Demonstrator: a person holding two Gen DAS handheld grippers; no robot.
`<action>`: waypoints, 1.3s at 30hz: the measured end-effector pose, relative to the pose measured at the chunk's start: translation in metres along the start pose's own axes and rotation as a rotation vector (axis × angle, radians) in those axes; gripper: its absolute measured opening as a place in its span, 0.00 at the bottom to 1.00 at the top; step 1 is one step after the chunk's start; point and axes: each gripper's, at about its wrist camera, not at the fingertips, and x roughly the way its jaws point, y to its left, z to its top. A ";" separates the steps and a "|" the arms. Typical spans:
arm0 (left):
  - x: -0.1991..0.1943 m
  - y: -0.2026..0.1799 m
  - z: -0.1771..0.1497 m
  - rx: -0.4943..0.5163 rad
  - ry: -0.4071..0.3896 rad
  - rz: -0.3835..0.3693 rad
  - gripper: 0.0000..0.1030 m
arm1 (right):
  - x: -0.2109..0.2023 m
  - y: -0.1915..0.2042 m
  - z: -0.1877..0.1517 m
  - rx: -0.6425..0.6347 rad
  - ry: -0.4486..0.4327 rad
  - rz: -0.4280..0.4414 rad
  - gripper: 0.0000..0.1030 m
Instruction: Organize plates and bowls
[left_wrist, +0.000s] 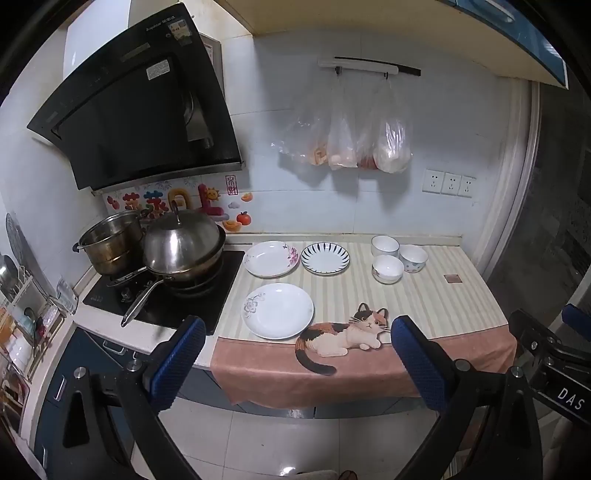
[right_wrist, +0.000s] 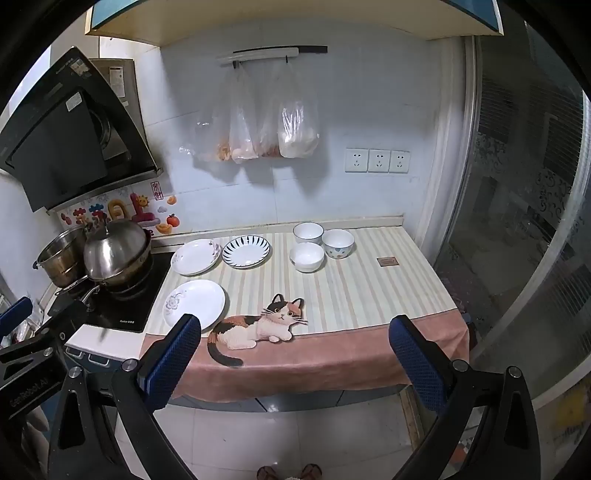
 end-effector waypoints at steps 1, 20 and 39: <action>0.000 0.000 0.000 0.001 0.001 0.000 1.00 | 0.000 0.000 0.000 0.003 -0.002 0.002 1.00; 0.000 0.000 0.000 0.007 0.001 0.005 1.00 | 0.000 -0.008 0.004 0.004 -0.007 -0.004 1.00; -0.004 -0.003 0.004 0.010 -0.006 0.007 1.00 | 0.001 -0.012 0.002 0.008 -0.006 -0.003 1.00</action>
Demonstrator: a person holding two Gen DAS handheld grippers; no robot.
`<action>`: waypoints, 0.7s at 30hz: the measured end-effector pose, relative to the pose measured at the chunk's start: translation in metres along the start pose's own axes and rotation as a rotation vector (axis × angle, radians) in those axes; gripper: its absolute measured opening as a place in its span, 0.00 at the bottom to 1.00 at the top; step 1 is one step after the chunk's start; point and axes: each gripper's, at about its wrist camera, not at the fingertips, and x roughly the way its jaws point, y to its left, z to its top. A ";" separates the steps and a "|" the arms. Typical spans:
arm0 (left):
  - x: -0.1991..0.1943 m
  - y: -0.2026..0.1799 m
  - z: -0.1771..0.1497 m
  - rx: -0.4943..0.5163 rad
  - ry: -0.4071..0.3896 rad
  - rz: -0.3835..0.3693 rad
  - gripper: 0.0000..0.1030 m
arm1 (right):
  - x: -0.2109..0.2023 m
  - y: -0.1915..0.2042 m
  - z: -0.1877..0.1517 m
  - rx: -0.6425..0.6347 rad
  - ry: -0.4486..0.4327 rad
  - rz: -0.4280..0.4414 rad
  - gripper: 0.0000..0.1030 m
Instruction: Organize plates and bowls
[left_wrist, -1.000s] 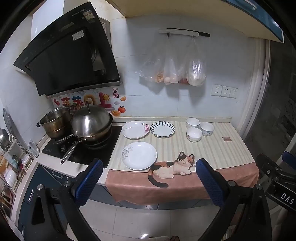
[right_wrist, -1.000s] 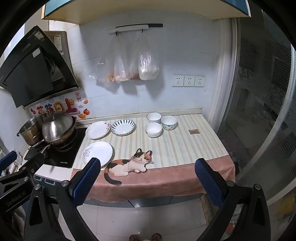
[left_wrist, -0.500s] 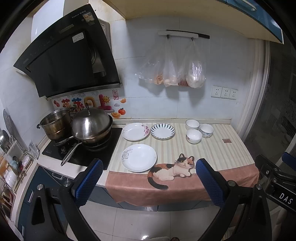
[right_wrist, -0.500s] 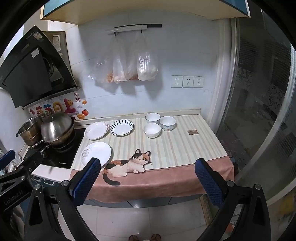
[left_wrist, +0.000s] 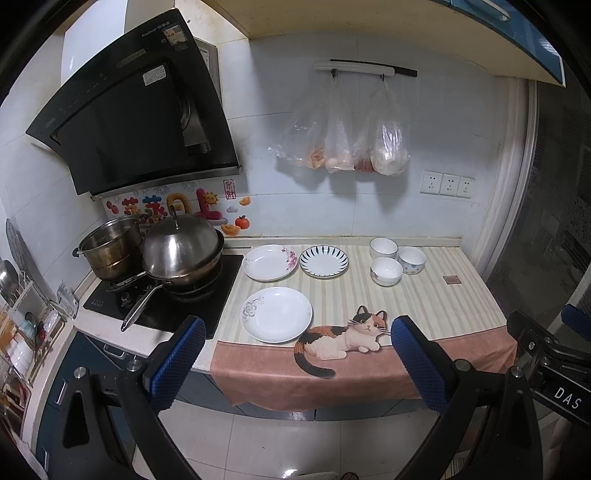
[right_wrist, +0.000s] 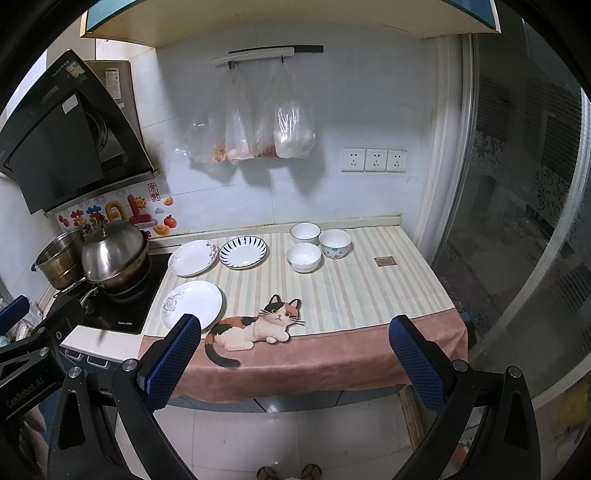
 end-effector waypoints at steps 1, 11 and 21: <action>-0.001 -0.001 0.002 0.001 -0.001 0.001 1.00 | 0.000 0.001 -0.001 0.000 -0.001 -0.001 1.00; 0.000 -0.004 0.008 0.002 -0.004 0.000 1.00 | -0.003 -0.004 -0.001 0.003 -0.007 -0.004 1.00; -0.004 -0.013 0.013 0.004 -0.003 -0.002 1.00 | -0.005 -0.006 0.000 0.000 -0.011 -0.011 1.00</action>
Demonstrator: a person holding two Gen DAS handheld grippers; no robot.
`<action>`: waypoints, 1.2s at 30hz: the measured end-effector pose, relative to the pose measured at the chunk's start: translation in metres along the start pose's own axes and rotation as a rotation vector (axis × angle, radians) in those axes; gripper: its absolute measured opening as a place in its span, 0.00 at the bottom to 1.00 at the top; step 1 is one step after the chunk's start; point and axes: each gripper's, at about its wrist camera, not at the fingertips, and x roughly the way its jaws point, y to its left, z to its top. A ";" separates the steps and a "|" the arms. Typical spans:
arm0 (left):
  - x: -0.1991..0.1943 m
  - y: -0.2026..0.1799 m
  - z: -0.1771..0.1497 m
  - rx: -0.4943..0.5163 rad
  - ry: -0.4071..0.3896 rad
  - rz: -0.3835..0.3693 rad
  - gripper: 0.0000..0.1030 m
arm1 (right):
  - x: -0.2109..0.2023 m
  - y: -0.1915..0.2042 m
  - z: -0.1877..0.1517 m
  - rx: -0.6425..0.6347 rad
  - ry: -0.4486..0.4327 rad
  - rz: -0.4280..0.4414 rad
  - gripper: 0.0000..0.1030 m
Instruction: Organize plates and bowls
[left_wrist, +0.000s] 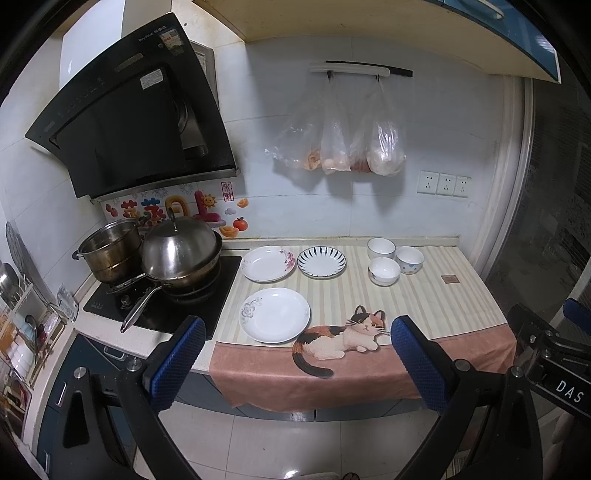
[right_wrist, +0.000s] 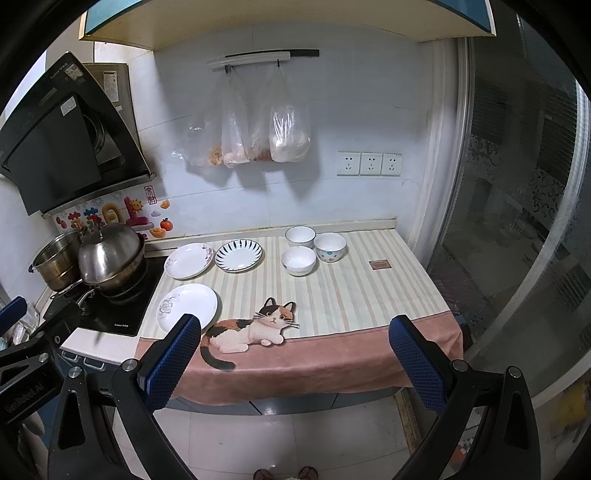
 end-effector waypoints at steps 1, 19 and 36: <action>0.000 0.000 -0.001 0.000 -0.001 0.000 1.00 | 0.000 0.001 0.001 0.000 0.000 -0.002 1.00; -0.001 -0.002 0.001 -0.001 -0.003 0.000 1.00 | -0.001 0.002 0.003 0.001 -0.004 -0.001 1.00; 0.005 0.000 -0.002 0.002 0.004 -0.002 1.00 | 0.005 0.002 0.010 0.015 0.005 -0.004 1.00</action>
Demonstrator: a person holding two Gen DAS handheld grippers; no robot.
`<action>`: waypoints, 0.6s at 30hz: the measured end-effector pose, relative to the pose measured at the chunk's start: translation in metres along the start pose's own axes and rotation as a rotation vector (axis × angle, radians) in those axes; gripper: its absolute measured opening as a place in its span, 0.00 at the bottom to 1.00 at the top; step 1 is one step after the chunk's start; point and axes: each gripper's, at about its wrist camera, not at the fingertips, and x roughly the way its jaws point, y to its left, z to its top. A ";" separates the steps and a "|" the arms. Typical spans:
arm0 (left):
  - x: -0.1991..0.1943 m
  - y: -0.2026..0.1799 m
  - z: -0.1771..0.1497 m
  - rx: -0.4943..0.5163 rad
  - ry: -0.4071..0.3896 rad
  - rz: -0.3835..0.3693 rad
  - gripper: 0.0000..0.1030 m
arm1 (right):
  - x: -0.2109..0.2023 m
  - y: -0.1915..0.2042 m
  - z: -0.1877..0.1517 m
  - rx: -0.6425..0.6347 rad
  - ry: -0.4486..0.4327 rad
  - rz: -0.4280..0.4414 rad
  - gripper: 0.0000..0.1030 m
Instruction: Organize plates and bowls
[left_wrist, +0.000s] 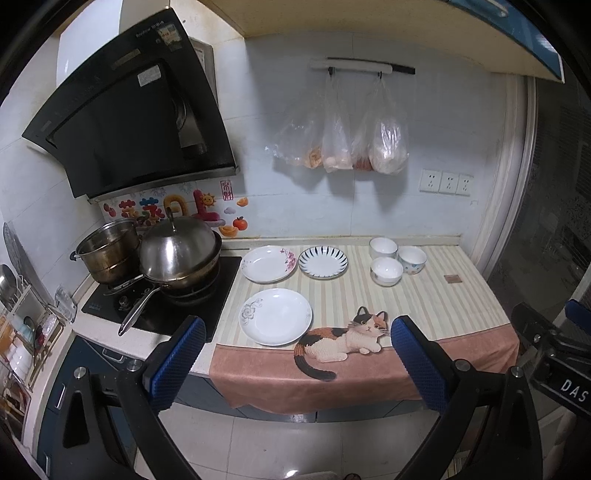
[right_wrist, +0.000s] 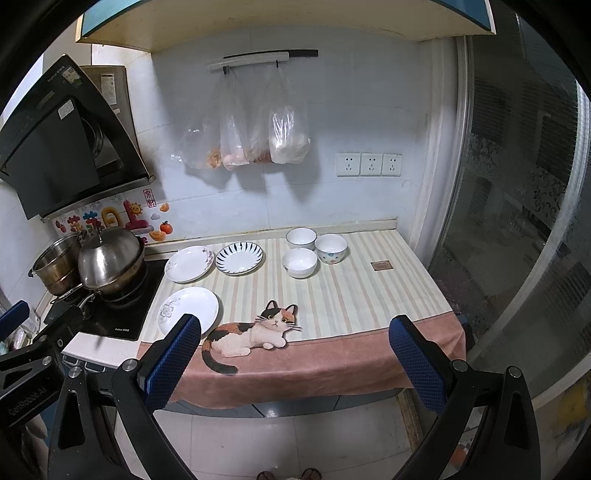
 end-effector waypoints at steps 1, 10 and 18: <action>0.003 0.001 0.000 -0.002 0.003 -0.002 1.00 | 0.003 0.001 -0.001 0.006 0.001 -0.001 1.00; 0.078 0.035 -0.007 -0.013 0.076 0.051 1.00 | 0.066 0.026 -0.007 0.050 0.048 0.048 1.00; 0.183 0.082 -0.007 -0.104 0.219 0.111 1.00 | 0.165 0.062 -0.014 0.016 0.186 0.136 1.00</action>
